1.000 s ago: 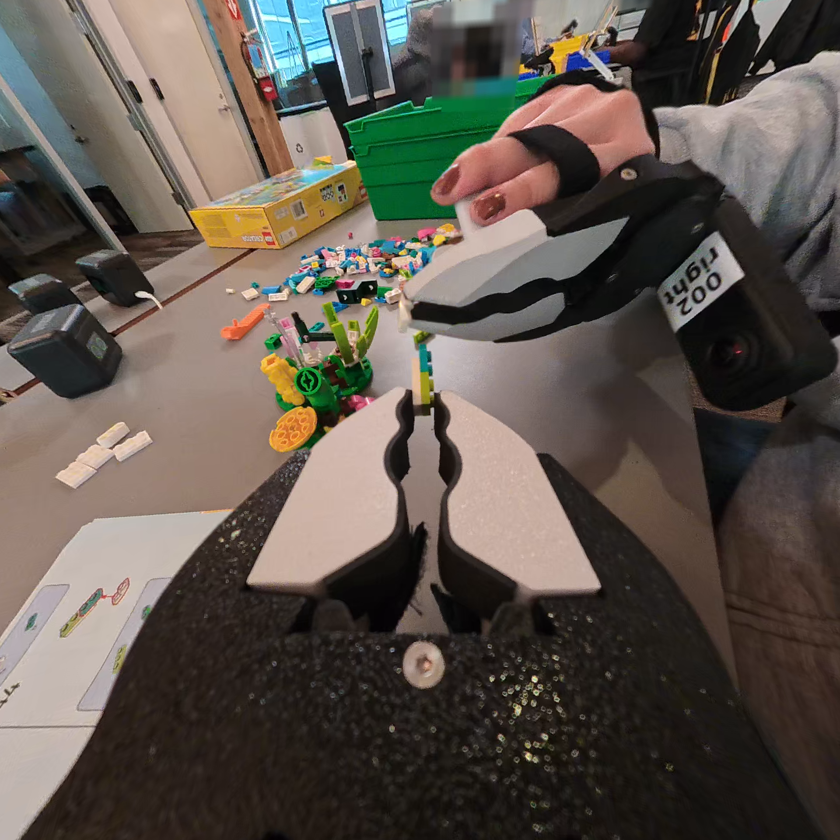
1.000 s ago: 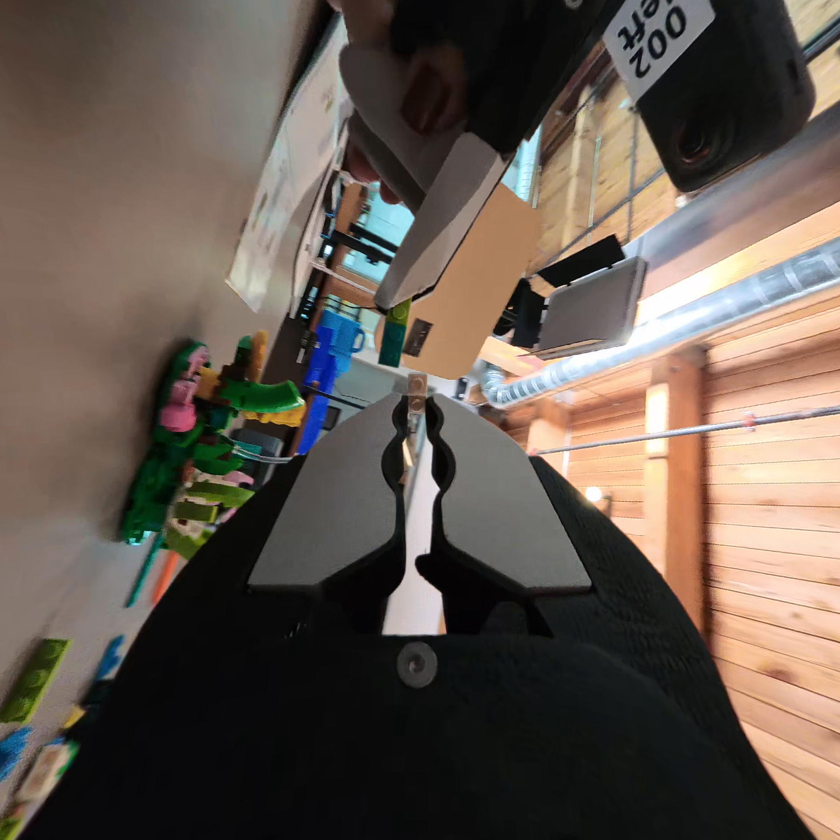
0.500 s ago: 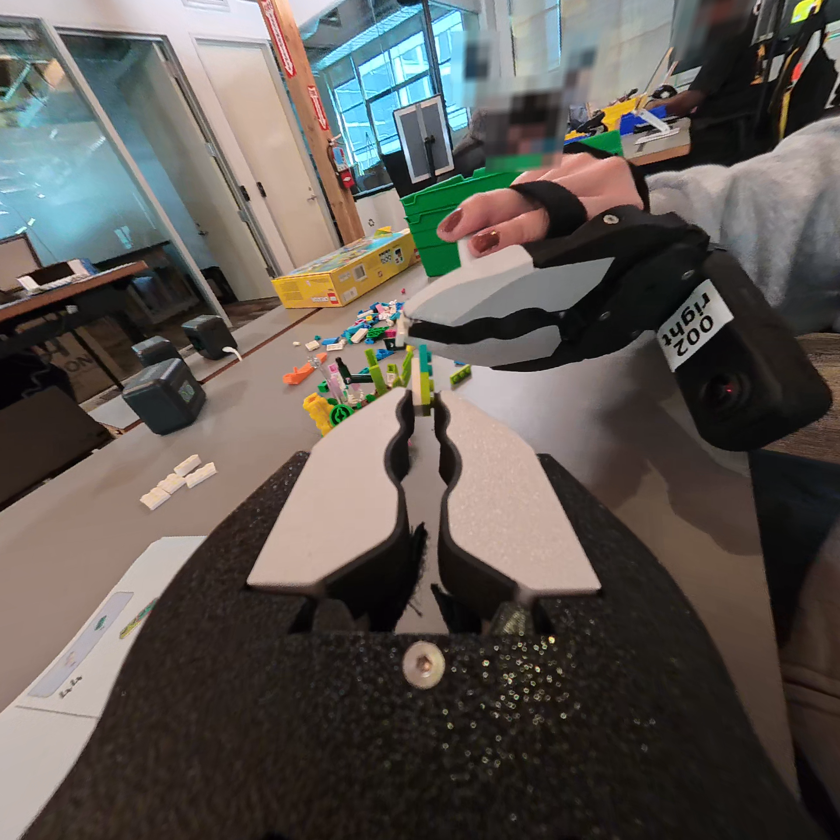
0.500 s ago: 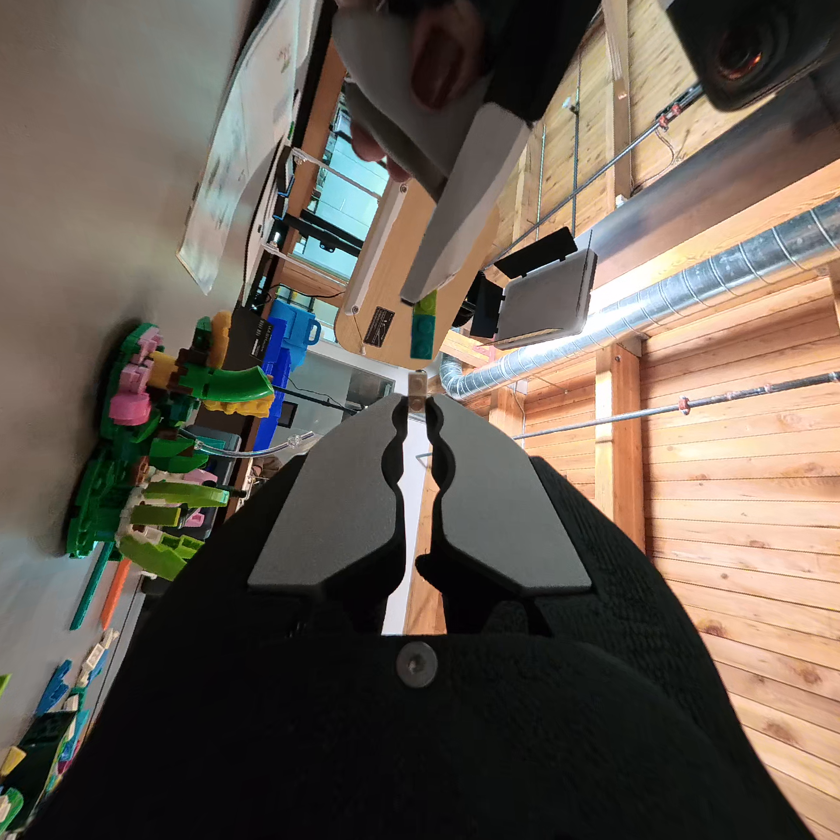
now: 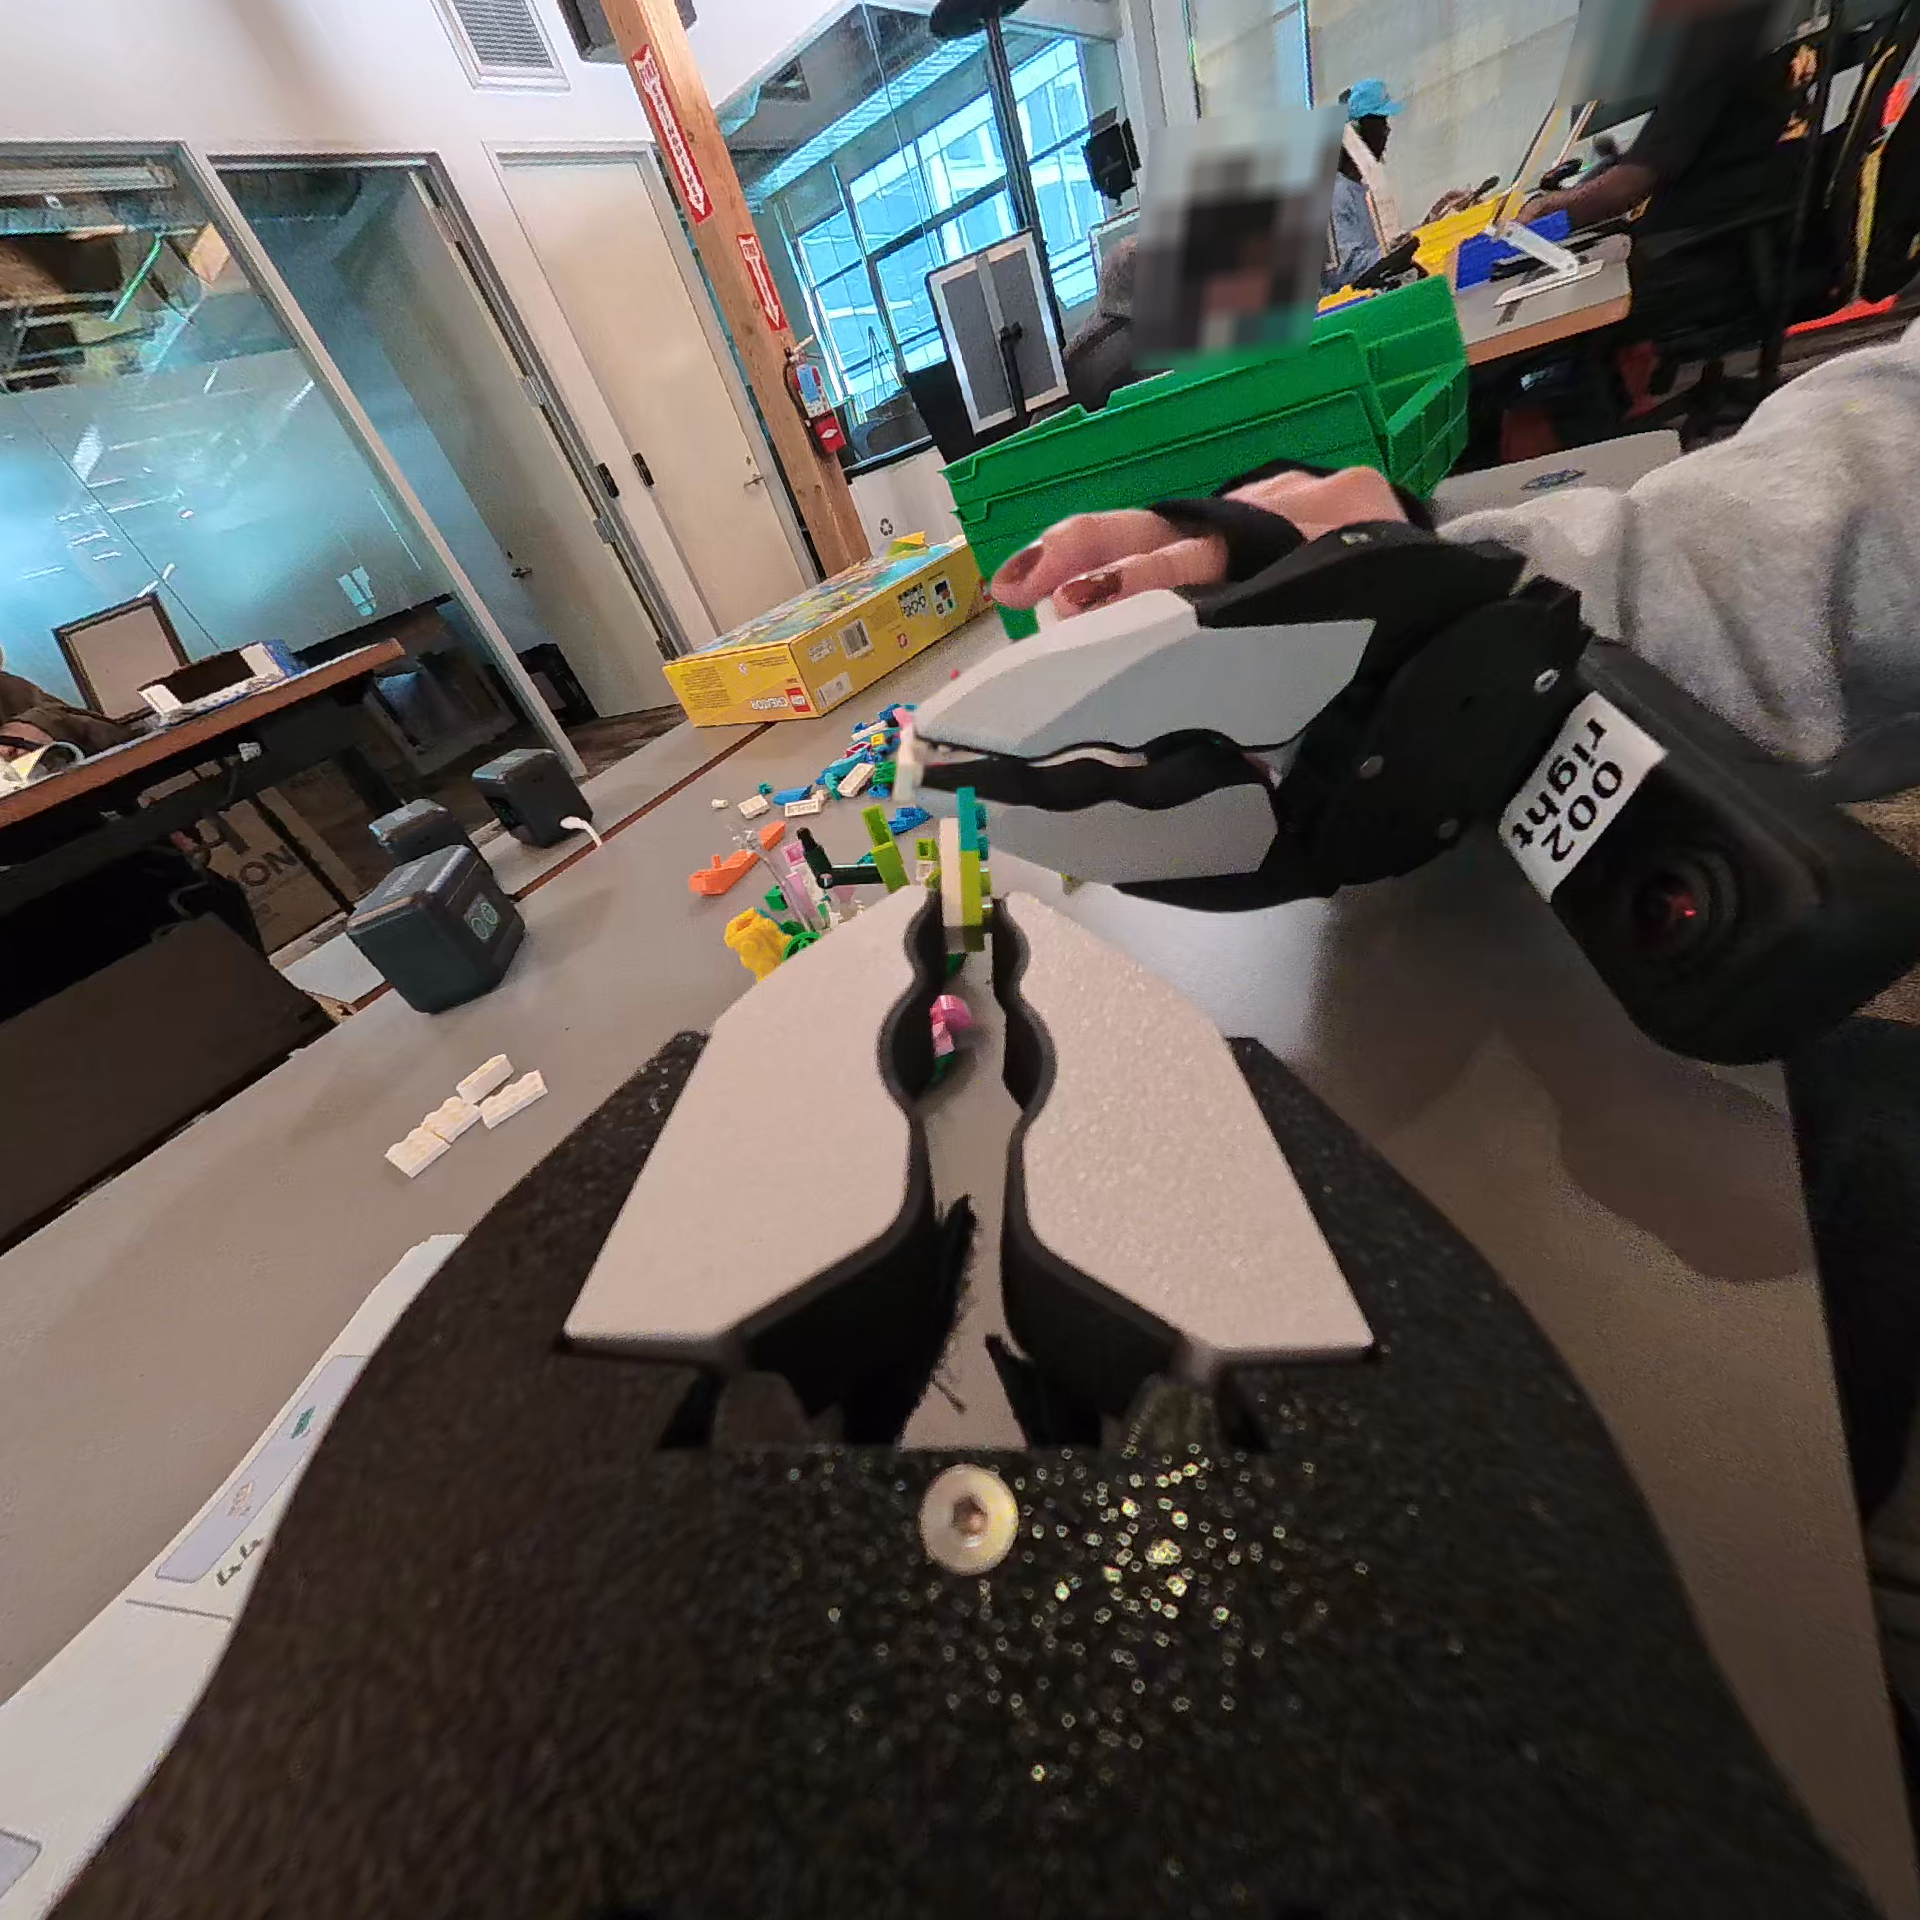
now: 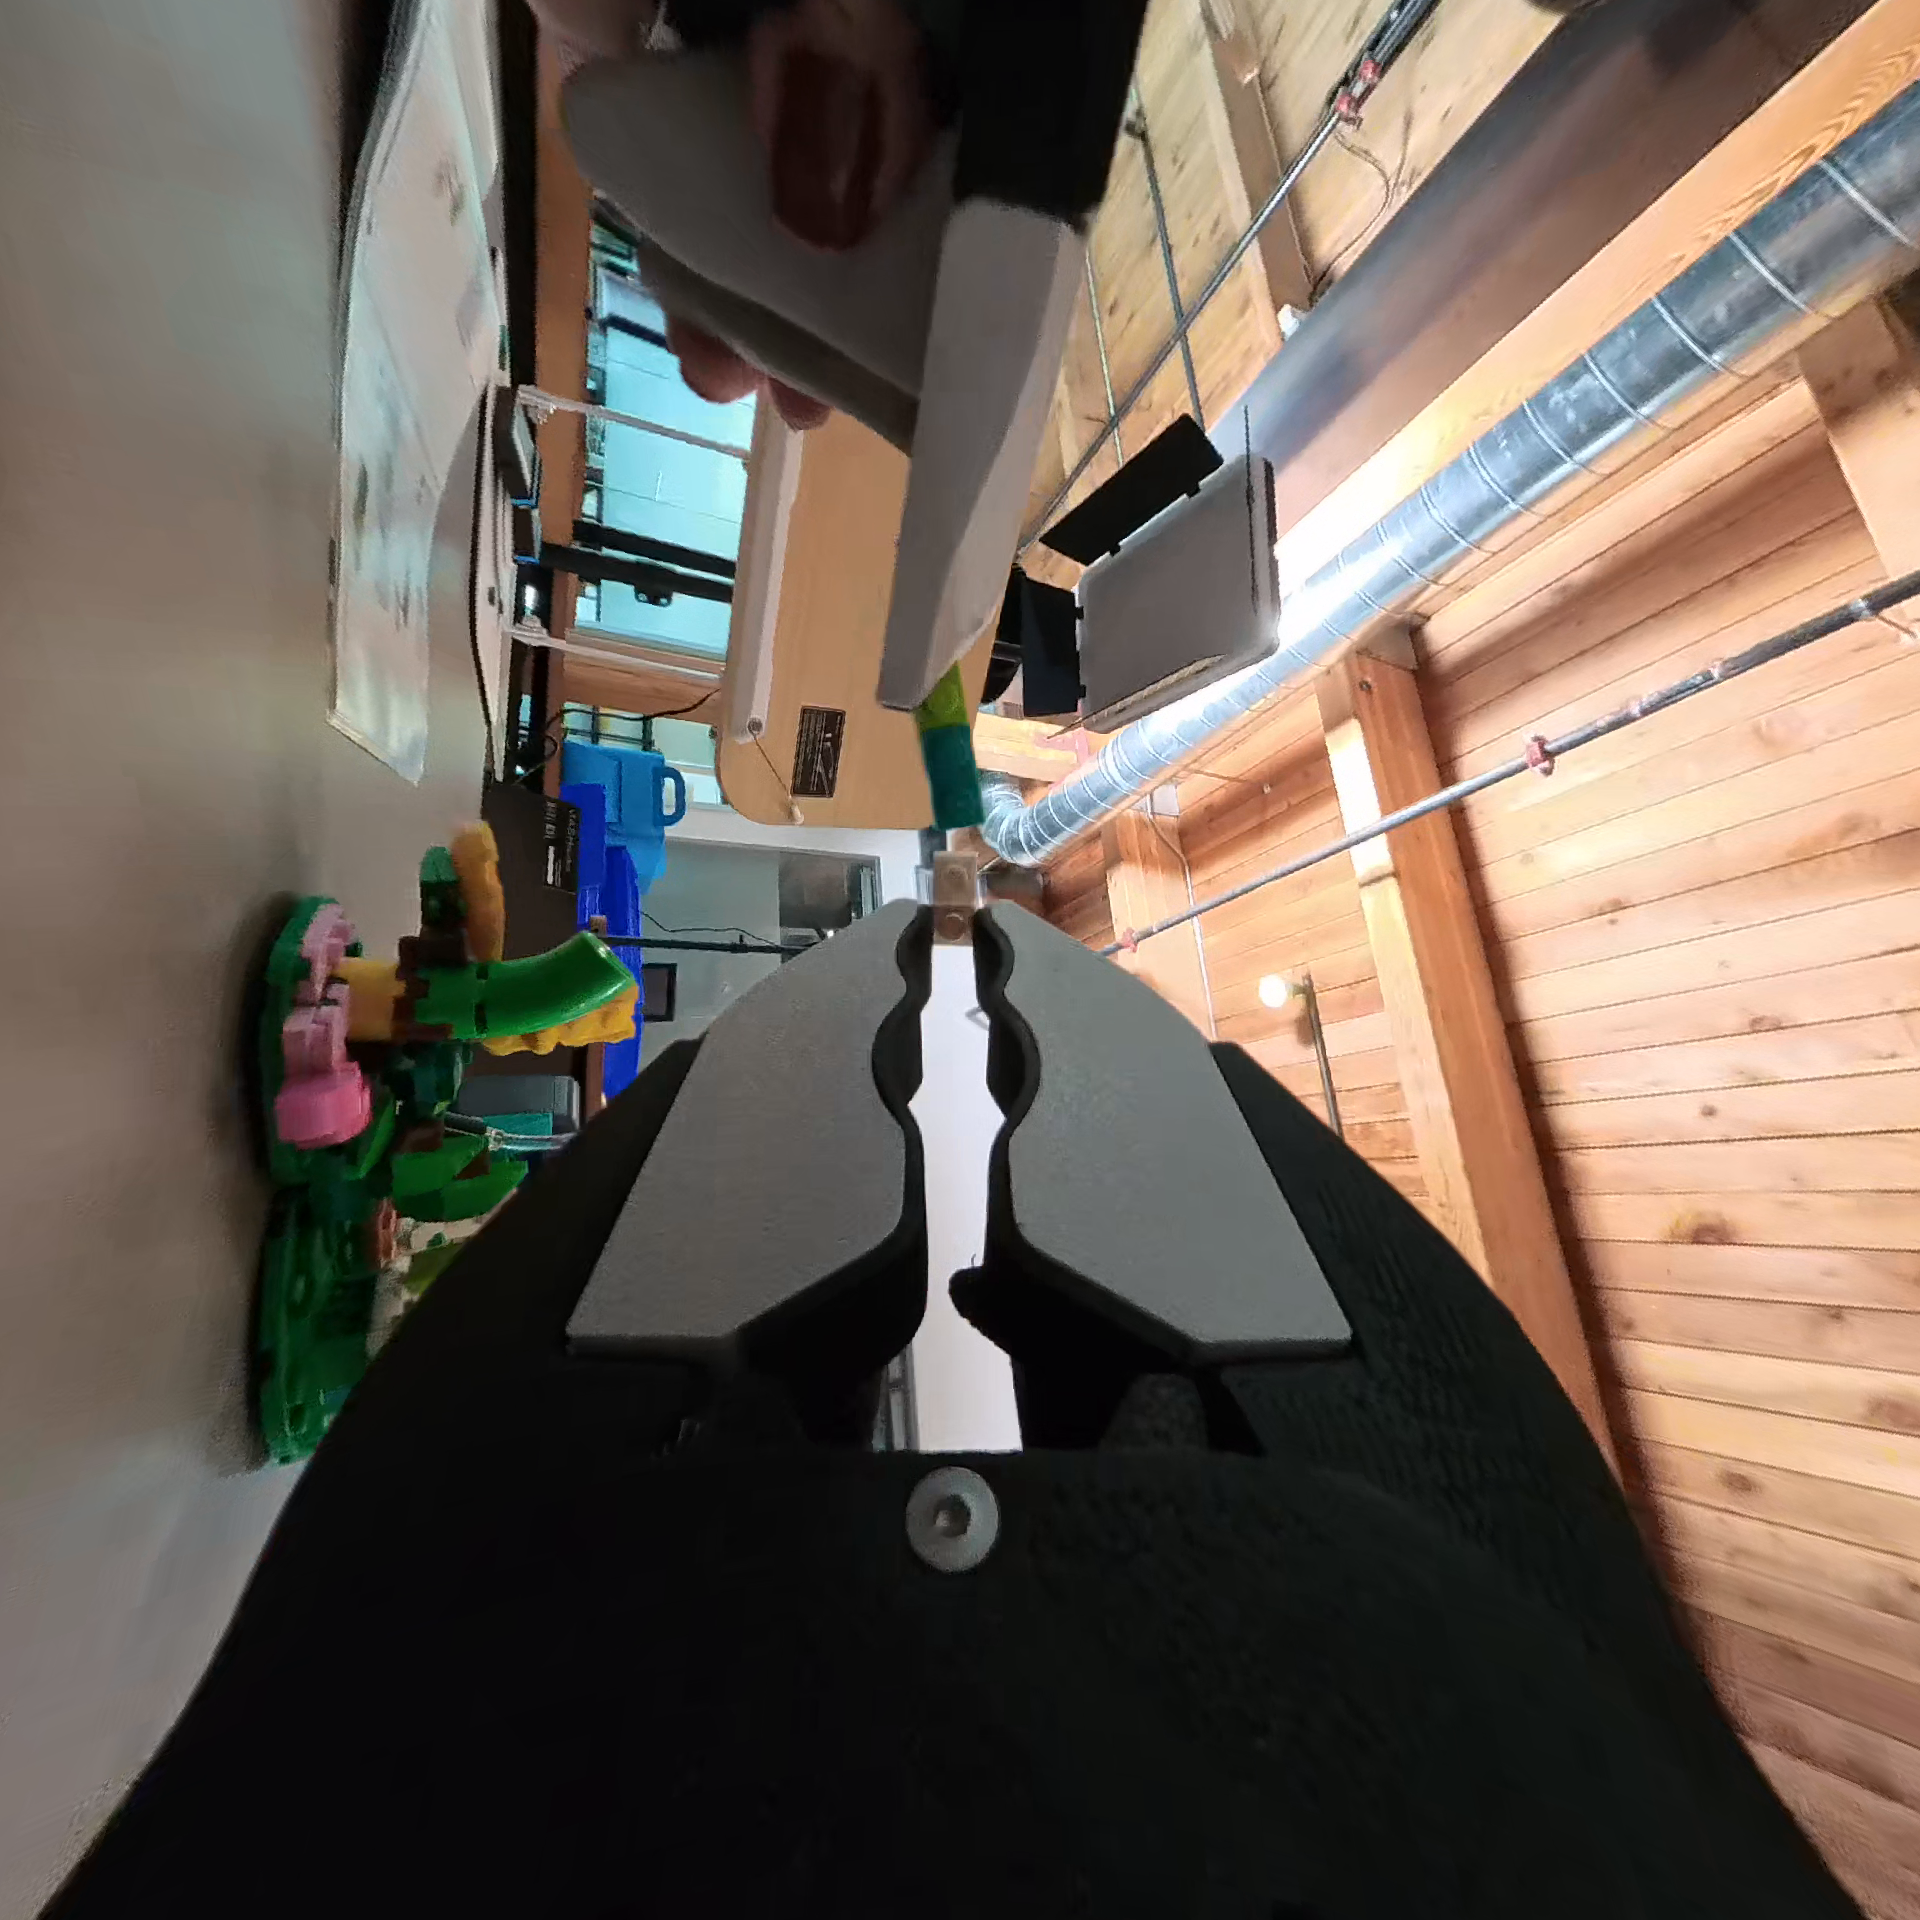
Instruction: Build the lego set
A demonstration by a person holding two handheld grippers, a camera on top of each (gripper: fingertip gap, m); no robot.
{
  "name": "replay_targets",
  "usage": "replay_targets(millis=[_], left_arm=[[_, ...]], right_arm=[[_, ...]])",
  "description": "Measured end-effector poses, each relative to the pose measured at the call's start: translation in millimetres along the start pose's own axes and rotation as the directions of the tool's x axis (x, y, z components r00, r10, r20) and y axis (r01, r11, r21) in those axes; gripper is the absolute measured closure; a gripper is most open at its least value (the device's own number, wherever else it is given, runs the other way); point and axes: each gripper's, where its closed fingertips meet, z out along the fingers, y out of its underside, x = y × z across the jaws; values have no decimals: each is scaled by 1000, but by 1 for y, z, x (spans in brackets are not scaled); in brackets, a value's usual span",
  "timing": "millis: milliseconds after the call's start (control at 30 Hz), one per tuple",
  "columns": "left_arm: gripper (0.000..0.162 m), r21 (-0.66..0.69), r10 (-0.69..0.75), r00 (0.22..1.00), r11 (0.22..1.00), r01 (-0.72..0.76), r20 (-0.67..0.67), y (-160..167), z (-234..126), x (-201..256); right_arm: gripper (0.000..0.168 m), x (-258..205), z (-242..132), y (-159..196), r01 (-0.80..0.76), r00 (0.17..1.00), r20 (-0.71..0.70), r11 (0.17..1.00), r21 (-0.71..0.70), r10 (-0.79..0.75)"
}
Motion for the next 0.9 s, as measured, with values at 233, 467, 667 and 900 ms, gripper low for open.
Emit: replay_targets(millis=[233, 467, 667, 900], left_arm=[[154, -4, -9, 1000, 1000, 9, -8, 1, 1, 0], [154, -23, 18, 1000, 1000, -18, -18, 3, 2, 3], [154, -16, 9, 999, 1000, -10, -39, 2, 1, 4], [154, -38, 48, 998, 998, -49, -27, 5, 2, 5]], right_arm=[[162, 2, -3, -1, -26, 1000, -16, 1000, 11, 26], [162, 3, -5, -11, 47, 999, -29, 998, 49, -46], [162, 3, -5, -13, 74, 997, -32, 995, 62, -72], [162, -2, -6, -16, 83, 996, 15, 993, 86, -85]])
